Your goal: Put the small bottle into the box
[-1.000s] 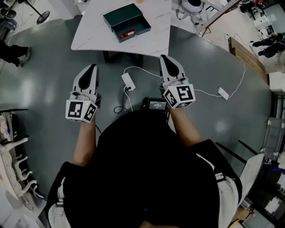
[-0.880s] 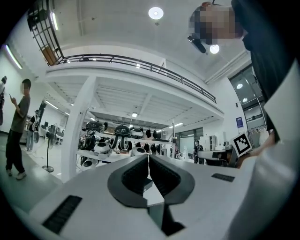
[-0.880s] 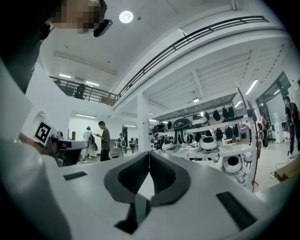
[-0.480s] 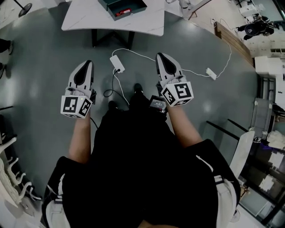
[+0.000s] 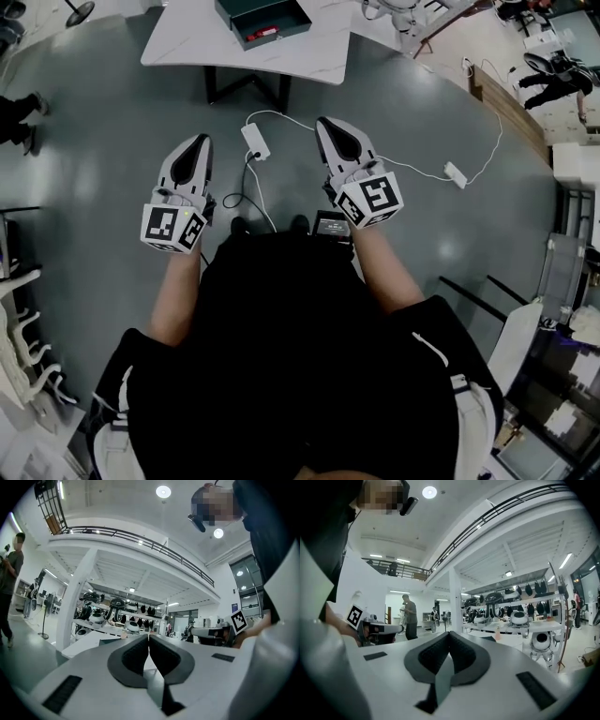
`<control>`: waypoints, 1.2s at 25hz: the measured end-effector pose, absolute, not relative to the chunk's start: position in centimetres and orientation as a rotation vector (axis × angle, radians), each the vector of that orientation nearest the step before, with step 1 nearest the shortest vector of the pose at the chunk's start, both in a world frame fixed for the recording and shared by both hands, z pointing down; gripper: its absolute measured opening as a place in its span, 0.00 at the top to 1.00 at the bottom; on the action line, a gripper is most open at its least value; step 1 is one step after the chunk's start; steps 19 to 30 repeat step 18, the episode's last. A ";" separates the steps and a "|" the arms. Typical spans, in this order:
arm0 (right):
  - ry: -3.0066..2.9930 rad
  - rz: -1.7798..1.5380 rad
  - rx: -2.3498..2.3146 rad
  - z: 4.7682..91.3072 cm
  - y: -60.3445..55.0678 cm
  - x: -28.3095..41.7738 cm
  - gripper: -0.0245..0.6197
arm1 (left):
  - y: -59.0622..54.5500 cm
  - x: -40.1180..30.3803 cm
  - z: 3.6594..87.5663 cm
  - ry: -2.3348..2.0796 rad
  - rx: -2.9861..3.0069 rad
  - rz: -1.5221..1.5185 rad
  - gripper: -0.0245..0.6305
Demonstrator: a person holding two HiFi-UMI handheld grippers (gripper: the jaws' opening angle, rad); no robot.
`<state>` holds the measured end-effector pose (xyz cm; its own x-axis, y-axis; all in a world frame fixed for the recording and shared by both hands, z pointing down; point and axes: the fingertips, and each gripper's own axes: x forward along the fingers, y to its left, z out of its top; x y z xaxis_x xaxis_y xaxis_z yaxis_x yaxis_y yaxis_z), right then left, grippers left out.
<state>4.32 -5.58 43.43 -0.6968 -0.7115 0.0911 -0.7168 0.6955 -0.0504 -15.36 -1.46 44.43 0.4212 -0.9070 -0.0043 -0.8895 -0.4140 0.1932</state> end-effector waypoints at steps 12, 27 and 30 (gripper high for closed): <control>-2.795 0.284 1.290 46.3 -6.0 13.4 0.91 | -2.1 -9.6 44.3 -1.617 2.507 -0.031 0.93; -2.856 0.268 1.230 45.7 -6.4 15.7 0.91 | -1.9 -5.9 44.6 -1.632 2.497 -0.020 0.93; -2.856 0.268 1.230 45.7 -6.4 15.7 0.91 | -1.9 -5.9 44.6 -1.632 2.497 -0.020 0.93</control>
